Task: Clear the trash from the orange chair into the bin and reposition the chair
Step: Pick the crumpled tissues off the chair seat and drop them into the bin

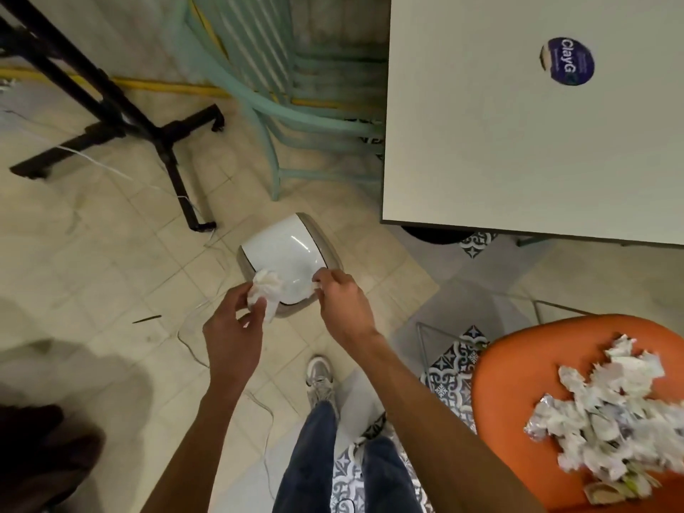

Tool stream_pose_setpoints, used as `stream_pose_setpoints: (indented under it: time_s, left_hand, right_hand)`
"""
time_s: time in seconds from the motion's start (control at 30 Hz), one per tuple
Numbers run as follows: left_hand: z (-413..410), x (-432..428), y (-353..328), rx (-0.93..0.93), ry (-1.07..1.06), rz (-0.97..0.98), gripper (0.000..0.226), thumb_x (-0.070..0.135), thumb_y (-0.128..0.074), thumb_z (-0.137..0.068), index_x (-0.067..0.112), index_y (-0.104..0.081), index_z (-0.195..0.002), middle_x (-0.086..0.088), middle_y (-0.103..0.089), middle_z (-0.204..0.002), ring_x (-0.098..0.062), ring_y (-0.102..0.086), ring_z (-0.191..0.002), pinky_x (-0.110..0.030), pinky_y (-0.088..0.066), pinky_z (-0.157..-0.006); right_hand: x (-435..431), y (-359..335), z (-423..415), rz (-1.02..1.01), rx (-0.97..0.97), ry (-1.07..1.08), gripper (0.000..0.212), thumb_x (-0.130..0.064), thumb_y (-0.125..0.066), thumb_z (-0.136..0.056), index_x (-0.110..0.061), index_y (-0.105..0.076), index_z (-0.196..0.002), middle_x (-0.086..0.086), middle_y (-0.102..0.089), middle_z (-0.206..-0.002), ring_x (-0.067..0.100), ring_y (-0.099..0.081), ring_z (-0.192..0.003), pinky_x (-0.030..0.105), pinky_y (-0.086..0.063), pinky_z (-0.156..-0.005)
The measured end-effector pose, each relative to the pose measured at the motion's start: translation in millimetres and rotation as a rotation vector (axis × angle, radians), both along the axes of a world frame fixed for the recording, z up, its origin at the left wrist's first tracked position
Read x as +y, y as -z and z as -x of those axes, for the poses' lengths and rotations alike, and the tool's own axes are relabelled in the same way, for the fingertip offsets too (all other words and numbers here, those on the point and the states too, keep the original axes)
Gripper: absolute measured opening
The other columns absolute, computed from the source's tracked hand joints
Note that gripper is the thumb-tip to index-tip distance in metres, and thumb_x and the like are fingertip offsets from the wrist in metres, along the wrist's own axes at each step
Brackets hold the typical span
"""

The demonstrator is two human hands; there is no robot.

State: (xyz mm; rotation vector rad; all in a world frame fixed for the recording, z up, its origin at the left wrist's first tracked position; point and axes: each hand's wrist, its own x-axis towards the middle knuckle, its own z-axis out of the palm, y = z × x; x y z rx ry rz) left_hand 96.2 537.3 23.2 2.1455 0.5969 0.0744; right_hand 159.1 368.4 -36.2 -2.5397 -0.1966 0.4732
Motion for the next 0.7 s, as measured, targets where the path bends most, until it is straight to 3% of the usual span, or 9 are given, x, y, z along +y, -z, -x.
stream_pose_setpoints:
  time_s: [0.2, 0.37, 0.47, 0.57, 0.7]
  left_hand:
    - [2.8, 27.8, 19.7, 0.012, 0.025, 0.024, 0.028, 0.011, -0.075, -0.095, 0.011, -0.071, -0.123, 0.003, -0.071, -0.099, 0.012, -0.064, -0.088, -0.001, -0.048, -0.069]
    - [-7.2, 35.9, 35.8, 0.001, 0.161, -0.045, 0.029, 0.020, -0.078, -0.093, 0.018, -0.068, -0.121, 0.000, -0.071, -0.100, -0.005, -0.066, -0.083, -0.006, -0.049, -0.064]
    - [-22.7, 29.7, 46.9, 0.038, 0.302, -0.140, 0.031, 0.025, -0.073, -0.097, 0.027, -0.060, -0.125, -0.001, -0.068, -0.108, -0.020, -0.061, -0.095, -0.029, -0.054, -0.072]
    - [-45.2, 14.8, 59.3, 0.136, 0.445, -0.306, 0.032, 0.020, -0.069, -0.097, 0.022, -0.059, -0.127, -0.007, -0.062, -0.115, -0.028, -0.056, -0.108, -0.043, -0.057, -0.076]
    - [-69.3, -2.9, 80.2, 0.271, 0.648, -0.544, 0.042, 0.017, -0.071, -0.096, 0.019, -0.056, -0.135, -0.011, -0.061, -0.118, -0.030, -0.055, -0.119, -0.041, -0.060, -0.074]
  right_hand:
    - [28.5, 21.6, -16.2, 0.159, 0.070, -0.141, 0.035, -0.005, -0.060, -0.097, -0.013, -0.057, -0.131, 0.013, -0.061, -0.127, 0.040, -0.067, -0.107, 0.049, -0.059, -0.079]
    - [36.6, 26.8, -28.1, 0.135, 0.119, -0.122, 0.050, -0.002, -0.064, -0.095, -0.014, -0.051, -0.142, 0.014, -0.058, -0.138, 0.041, -0.065, -0.115, 0.052, -0.061, -0.088]
    - [38.9, 26.3, -34.3, 0.074, 0.117, -0.130, 0.062, 0.001, -0.066, -0.090, -0.017, -0.049, -0.147, 0.011, -0.055, -0.145, 0.038, -0.064, -0.120, 0.051, -0.060, -0.091]
    - [38.0, 25.7, -40.1, 0.008, 0.097, -0.136, 0.061, 0.004, -0.065, -0.088, -0.015, -0.054, -0.144, 0.008, -0.055, -0.147, 0.034, -0.065, -0.119, 0.049, -0.060, -0.091]
    - [35.2, 28.9, -44.7, -0.021, 0.083, -0.155, 0.065, 0.009, -0.067, -0.084, -0.014, -0.054, -0.144, 0.007, -0.052, -0.149, 0.033, -0.065, -0.118, 0.048, -0.061, -0.090]
